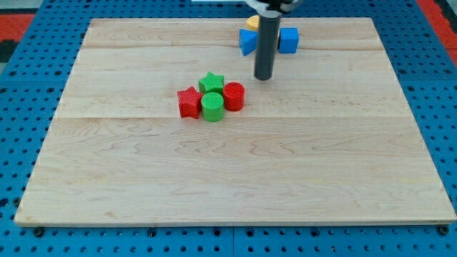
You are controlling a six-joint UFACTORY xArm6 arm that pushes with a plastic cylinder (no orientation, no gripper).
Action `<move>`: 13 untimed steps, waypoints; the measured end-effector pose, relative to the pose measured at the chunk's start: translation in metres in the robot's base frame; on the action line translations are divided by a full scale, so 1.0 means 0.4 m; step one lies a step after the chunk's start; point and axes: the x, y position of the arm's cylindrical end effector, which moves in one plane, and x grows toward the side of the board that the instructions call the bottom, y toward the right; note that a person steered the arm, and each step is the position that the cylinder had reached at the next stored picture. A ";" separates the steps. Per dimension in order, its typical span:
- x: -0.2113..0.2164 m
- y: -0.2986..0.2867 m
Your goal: Push the blue cube horizontally to the top of the red star
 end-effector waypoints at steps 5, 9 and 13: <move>-0.193 0.109; 0.004 -0.059; -0.252 0.162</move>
